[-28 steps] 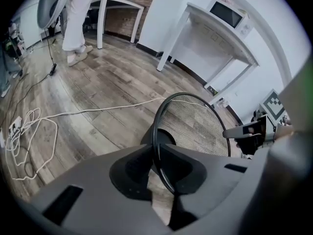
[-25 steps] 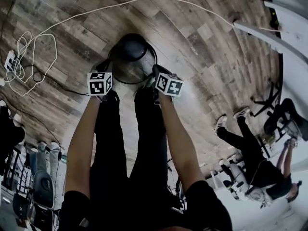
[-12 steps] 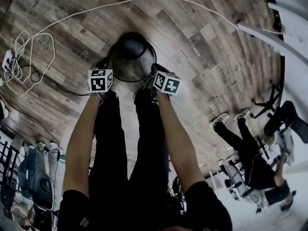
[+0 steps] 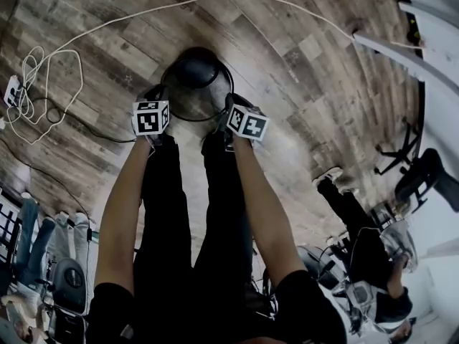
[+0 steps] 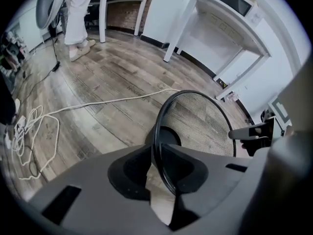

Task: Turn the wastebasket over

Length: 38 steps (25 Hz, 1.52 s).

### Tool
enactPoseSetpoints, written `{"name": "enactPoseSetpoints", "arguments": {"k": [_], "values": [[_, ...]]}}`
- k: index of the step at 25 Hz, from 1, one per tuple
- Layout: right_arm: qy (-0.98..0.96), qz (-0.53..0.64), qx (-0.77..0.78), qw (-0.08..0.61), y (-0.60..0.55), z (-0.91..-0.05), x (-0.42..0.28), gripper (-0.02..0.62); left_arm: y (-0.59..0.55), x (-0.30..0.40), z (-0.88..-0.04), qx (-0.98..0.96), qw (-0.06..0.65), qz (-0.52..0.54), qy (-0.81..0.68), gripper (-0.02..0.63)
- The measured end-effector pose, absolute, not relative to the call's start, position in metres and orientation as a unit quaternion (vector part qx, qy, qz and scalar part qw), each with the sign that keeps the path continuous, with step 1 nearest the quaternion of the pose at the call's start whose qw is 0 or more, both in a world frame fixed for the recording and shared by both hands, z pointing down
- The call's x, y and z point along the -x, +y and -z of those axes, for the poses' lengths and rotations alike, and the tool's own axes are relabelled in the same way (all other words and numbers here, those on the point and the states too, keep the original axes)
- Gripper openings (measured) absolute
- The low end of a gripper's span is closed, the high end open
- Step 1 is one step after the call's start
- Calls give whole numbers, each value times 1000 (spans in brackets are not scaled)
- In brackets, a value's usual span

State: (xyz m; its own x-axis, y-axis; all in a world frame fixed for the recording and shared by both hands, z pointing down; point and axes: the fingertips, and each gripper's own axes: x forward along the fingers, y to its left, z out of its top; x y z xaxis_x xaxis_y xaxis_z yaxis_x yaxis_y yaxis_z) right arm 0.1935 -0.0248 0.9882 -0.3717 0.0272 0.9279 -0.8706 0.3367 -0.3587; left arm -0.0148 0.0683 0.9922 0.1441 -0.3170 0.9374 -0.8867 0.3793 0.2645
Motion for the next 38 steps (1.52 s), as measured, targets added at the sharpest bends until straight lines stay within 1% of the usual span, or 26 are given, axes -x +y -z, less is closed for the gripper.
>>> {"name": "enactPoseSetpoints", "arguments": {"k": [3, 4, 8, 13, 15, 17, 21, 23, 25, 30, 34, 38], "values": [[-670, -479, -319, 470, -26, -984, -197, 114, 71, 18, -988, -496, 559, -277, -604, 128], [-668, -479, -321, 470, -25, -981, -198, 124, 72, 20, -986, -494, 559, -278, -605, 130], [-667, -478, -328, 469, -24, -962, -199, 132, 77, 25, -967, -500, 550, -287, -604, 130], [-673, -475, -333, 460, -20, -913, -195, 132, 85, 26, -919, -513, 535, -295, -603, 94], [-681, -469, -330, 455, -18, -887, -191, 130, 85, 29, -891, -514, 524, -286, -616, 50], [-693, -459, -328, 449, -18, -858, -189, 127, 82, 29, -855, -523, 505, -281, -626, 36], [-707, -449, -335, 432, -20, -794, -187, 103, 68, 28, -774, -560, 462, -258, -638, 34], [-711, -450, -337, 422, -14, -757, -189, 68, 68, 24, -725, -572, 449, -233, -645, 34], [-719, -447, -341, 408, -14, -717, -188, 51, 65, 21, -673, -582, 434, -202, -658, 34], [-760, -427, -357, 334, -50, -617, -153, 35, 33, 38, -552, -602, 362, -153, -695, 34], [-790, -406, -349, 299, -47, -532, -148, 34, 40, 24, -463, -609, 336, -121, -709, 34], [-828, -370, -340, 250, -52, -452, -137, 32, 41, 22, -382, -623, 286, -102, -720, 34]]}}
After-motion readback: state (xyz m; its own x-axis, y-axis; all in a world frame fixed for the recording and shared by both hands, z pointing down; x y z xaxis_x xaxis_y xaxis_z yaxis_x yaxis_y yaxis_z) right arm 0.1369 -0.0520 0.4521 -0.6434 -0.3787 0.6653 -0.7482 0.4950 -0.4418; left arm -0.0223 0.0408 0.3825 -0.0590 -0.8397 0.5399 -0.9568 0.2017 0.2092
